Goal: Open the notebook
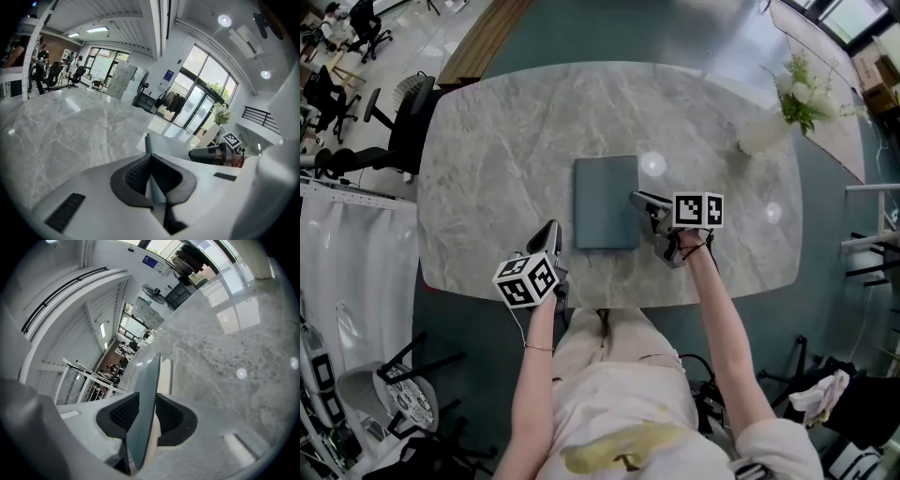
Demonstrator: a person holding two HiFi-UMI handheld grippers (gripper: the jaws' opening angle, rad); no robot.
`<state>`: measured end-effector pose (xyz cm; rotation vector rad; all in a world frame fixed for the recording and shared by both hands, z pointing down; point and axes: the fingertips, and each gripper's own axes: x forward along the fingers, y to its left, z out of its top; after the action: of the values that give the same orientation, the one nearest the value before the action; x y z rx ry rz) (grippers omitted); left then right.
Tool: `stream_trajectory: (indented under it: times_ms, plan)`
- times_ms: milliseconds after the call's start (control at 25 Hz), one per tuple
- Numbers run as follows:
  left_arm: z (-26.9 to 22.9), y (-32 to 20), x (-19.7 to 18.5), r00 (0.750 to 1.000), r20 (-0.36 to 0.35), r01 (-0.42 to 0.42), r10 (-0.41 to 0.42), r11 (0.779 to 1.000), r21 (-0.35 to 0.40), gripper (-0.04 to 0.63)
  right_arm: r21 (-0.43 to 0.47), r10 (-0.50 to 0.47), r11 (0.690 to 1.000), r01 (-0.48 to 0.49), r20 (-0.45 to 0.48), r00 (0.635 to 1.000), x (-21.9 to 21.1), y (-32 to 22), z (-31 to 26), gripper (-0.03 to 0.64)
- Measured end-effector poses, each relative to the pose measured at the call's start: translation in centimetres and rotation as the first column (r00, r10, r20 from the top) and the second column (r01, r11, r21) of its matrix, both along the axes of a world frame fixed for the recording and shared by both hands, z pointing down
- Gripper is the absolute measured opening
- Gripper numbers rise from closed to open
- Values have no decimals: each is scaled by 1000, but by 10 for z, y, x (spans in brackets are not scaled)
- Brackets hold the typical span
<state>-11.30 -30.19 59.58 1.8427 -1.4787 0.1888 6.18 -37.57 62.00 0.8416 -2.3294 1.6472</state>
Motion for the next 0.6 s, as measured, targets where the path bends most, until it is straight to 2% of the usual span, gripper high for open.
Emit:
stream_trajectory:
  times_ms: [200, 240, 320, 480, 600]
  plan:
    - [-4, 4, -2, 1000, 2, 13, -13, 1000, 8, 0, 0, -24, 1000, 24, 67, 997, -3, 1, -14, 110]
    - [-5, 5, -3, 1000, 2, 16, -16, 1000, 10, 0, 5, -27, 1000, 27, 63, 998, -4, 1, -16, 98]
    - [-7, 6, -4, 1000, 2, 24, -24, 1000, 15, 0, 19, -27, 999, 26, 47, 999, -6, 0, -19, 31]
    - [-12, 8, -7, 999, 5, 40, -41, 999, 29, 0, 42, -43, 998, 43, 4, 999, -8, 0, -24, 25]
    - [-16, 13, -10, 998, 8, 55, -55, 998, 37, 0, 51, -41, 998, 40, 7, 999, -12, 1, -34, 20]
